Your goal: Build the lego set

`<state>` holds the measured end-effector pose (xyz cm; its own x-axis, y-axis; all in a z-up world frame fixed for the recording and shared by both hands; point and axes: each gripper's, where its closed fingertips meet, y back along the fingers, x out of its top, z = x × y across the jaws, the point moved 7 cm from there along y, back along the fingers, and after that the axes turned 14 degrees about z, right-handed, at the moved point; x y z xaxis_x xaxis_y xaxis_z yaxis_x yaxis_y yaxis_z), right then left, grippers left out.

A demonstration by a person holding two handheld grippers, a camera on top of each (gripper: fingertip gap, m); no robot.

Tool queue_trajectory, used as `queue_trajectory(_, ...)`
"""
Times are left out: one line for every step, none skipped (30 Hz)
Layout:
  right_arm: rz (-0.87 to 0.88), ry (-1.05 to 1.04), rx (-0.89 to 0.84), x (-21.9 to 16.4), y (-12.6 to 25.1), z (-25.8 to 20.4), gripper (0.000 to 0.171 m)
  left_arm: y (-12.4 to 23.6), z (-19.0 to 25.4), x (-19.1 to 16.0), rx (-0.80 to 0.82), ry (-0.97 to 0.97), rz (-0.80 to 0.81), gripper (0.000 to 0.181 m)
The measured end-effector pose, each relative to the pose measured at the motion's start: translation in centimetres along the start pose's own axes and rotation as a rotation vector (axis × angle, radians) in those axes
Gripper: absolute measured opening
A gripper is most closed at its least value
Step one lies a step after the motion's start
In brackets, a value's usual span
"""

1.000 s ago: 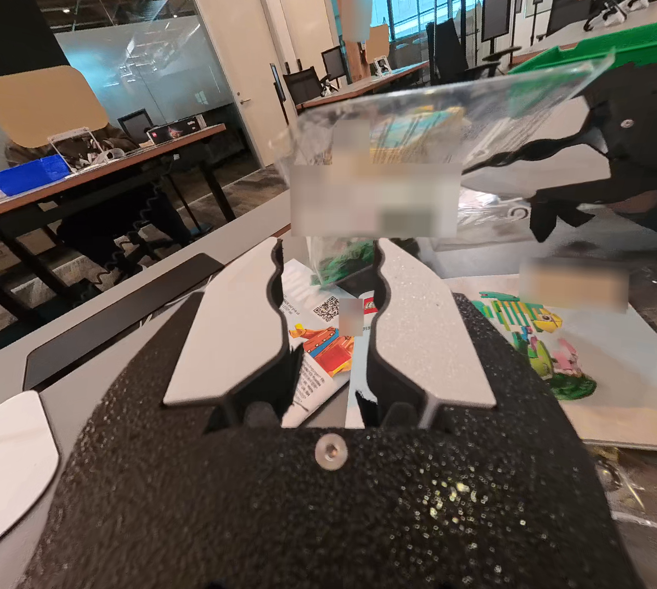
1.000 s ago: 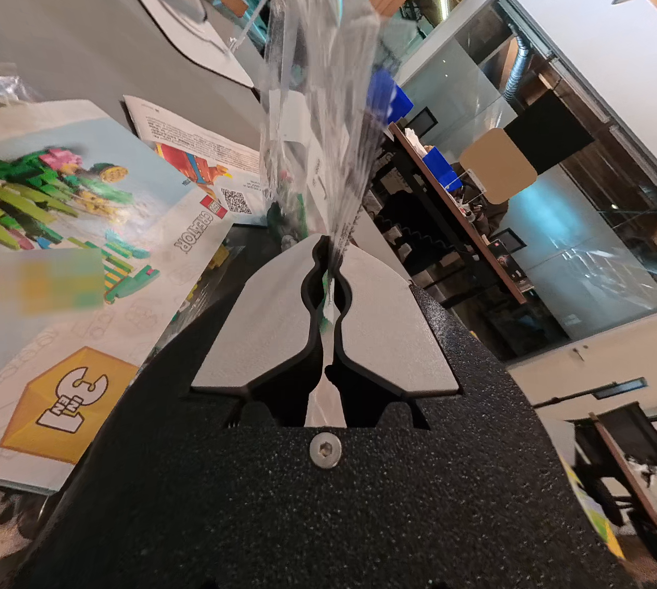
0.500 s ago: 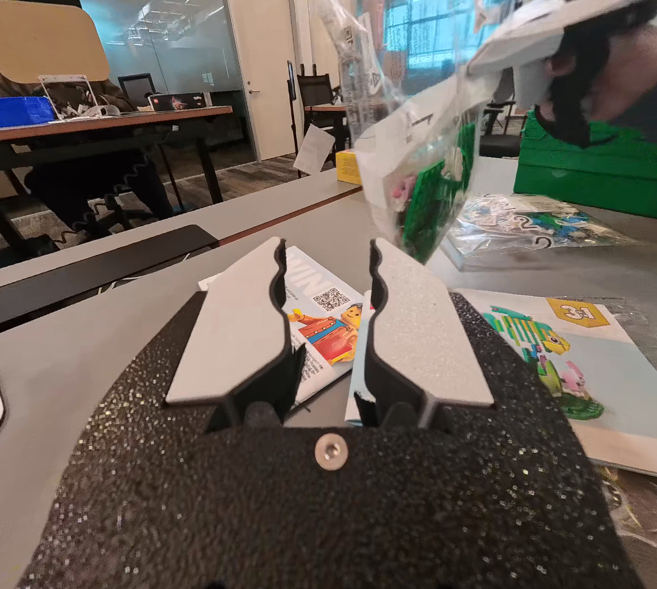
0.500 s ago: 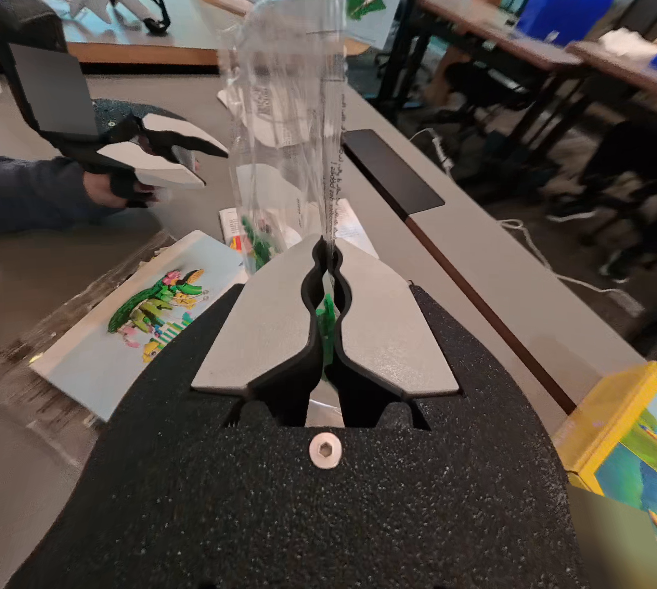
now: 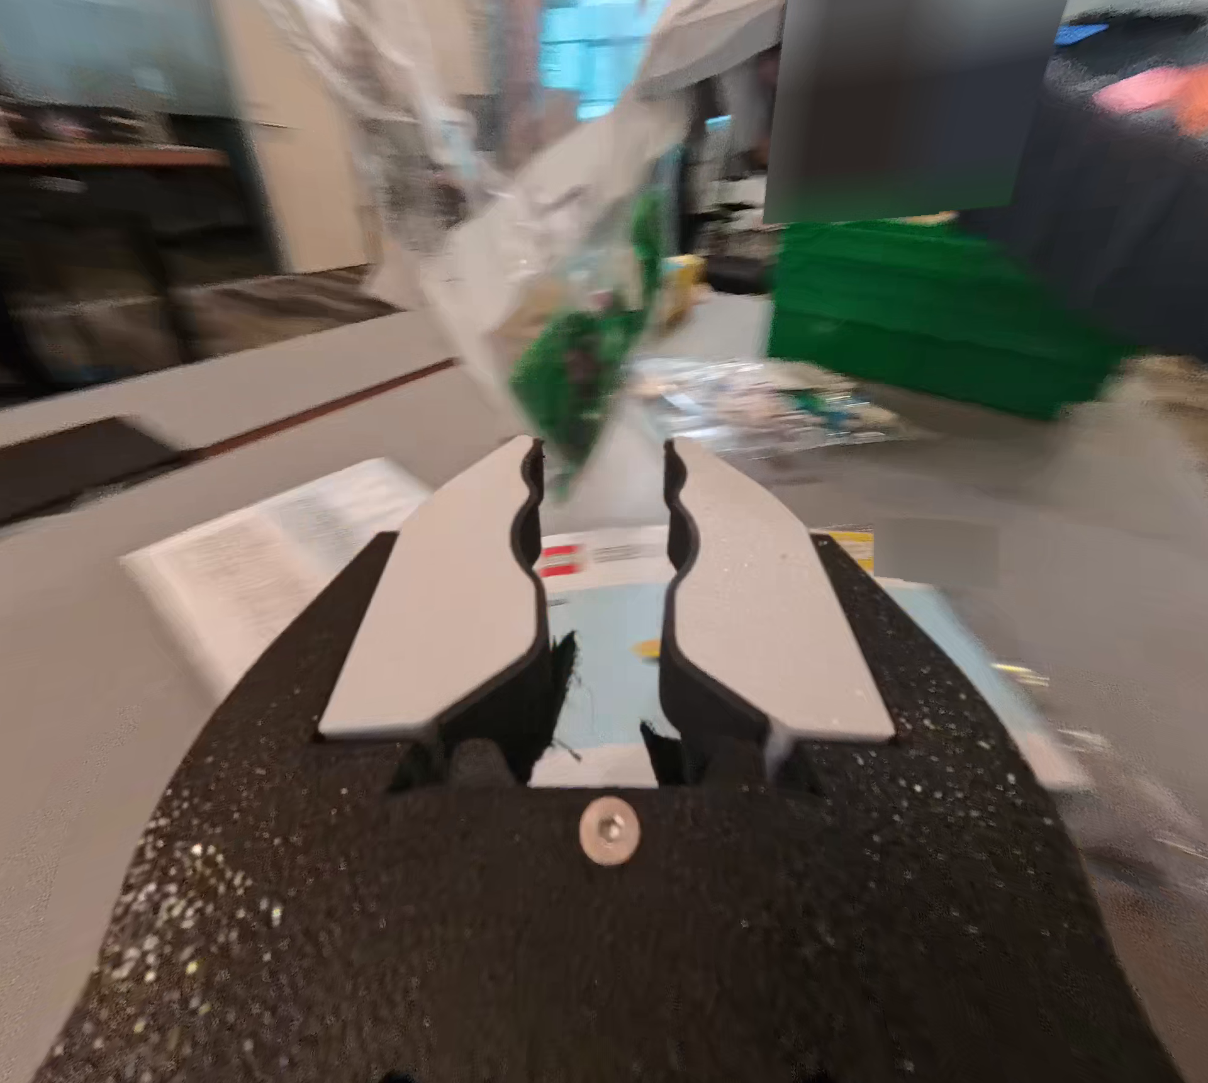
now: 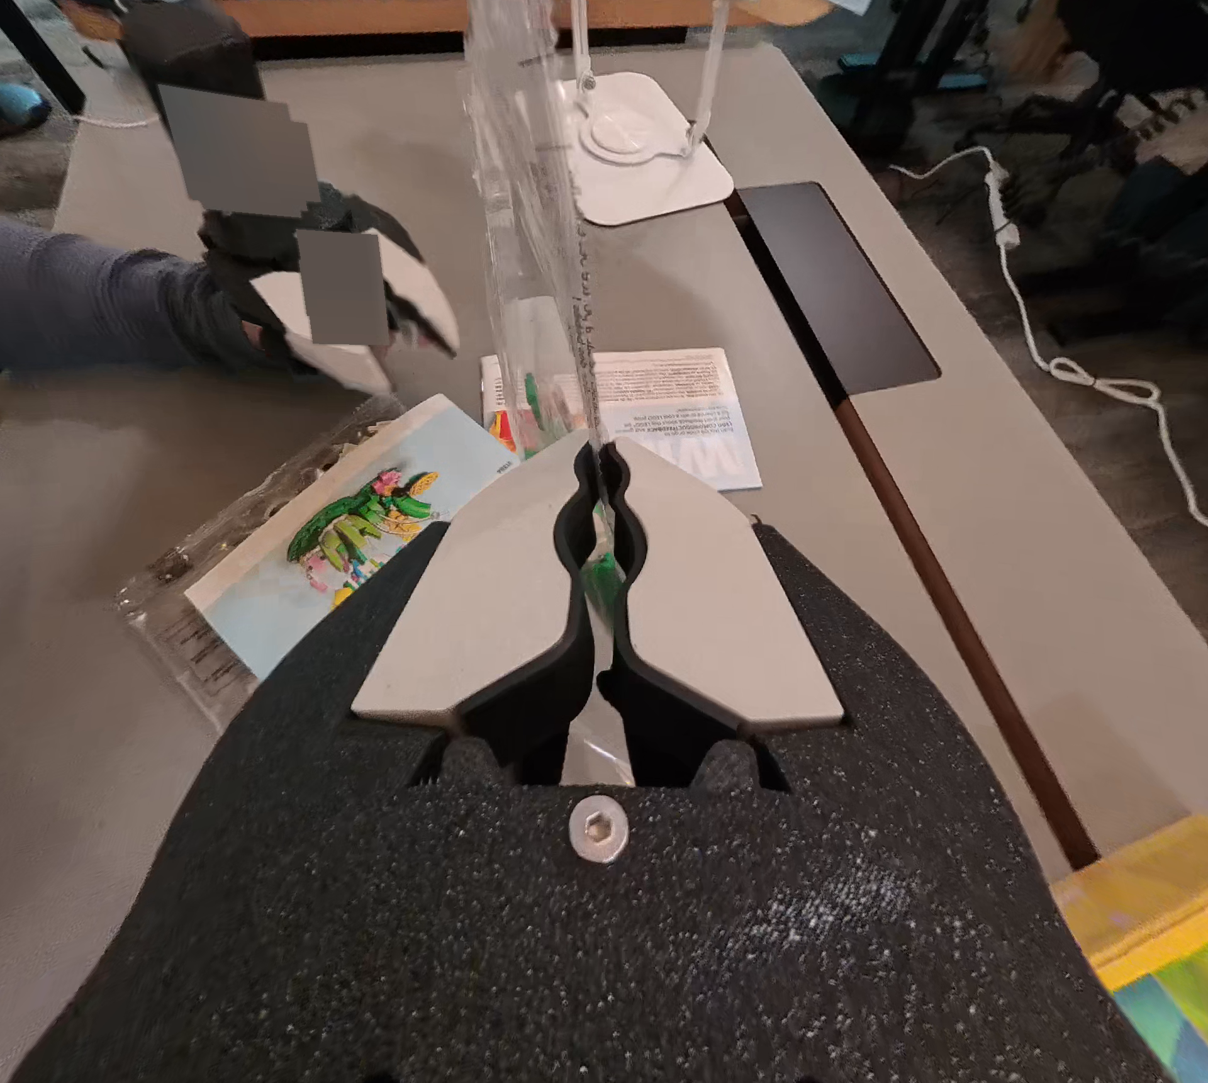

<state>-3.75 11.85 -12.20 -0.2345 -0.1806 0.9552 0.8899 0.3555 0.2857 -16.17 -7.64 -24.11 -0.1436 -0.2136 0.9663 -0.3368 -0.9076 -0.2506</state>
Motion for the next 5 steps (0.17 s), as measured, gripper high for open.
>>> queue_trajectory(0.001,0.029,0.002,0.4,-0.1,-0.2,0.0,-0.4,0.9,0.1,-0.107,0.105,0.014,0.033)
queue_trajectory(0.008,0.065,0.005,0.8,-0.2,-0.5,0.0,-0.7,1.9,0.3,-0.217,0.232,0.026,0.032)
queue_trajectory(0.026,0.11,0.013,1.3,-0.2,-1.0,0.0,-1.0,2.8,0.4,-0.329,0.378,0.039,0.033)
queue_trajectory(0.052,0.161,0.023,1.8,-0.3,-1.5,0.0,-1.2,3.6,0.6,-0.456,0.55,0.062,0.04)
queue_trajectory(0.082,0.213,0.032,2.4,-0.3,-2.1,0.0,-1.3,4.1,0.8,-0.569,0.739,0.099,0.05)
